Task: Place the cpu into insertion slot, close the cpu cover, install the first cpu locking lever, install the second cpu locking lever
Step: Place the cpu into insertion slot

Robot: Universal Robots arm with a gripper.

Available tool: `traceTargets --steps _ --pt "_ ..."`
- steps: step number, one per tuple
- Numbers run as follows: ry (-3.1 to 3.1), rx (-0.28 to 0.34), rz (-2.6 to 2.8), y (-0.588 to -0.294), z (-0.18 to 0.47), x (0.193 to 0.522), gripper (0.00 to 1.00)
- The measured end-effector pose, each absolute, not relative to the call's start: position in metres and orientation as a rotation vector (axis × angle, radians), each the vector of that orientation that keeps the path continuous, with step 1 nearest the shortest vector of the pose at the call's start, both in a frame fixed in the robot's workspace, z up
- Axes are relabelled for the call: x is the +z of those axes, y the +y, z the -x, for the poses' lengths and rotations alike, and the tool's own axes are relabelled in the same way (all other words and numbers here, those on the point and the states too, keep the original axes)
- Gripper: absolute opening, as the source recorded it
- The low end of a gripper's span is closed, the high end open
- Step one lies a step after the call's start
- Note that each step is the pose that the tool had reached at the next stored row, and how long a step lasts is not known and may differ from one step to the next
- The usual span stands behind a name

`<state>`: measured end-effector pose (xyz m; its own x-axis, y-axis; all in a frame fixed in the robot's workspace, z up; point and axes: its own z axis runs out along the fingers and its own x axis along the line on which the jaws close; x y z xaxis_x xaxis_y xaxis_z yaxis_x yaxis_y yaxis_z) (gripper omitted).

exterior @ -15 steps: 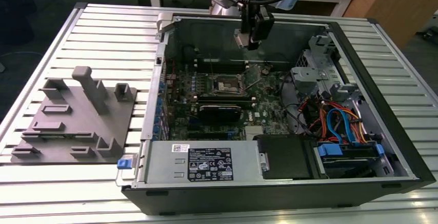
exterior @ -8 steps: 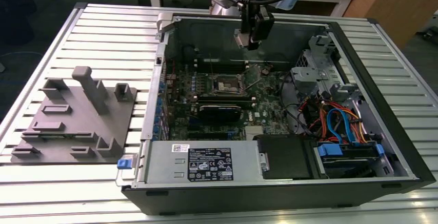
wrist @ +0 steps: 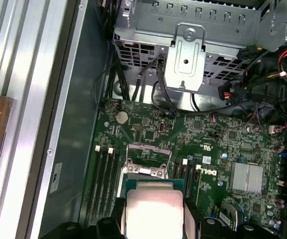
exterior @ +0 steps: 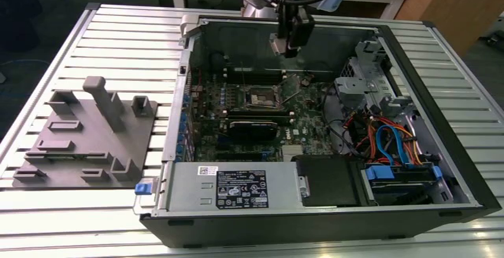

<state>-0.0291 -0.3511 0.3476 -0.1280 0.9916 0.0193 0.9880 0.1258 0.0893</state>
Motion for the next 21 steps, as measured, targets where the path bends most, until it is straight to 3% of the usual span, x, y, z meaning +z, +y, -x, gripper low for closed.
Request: traceTargets --steps 21 --pt "2.283 0.123 -2.087 -0.3507 0.0294 0.3441 0.54"
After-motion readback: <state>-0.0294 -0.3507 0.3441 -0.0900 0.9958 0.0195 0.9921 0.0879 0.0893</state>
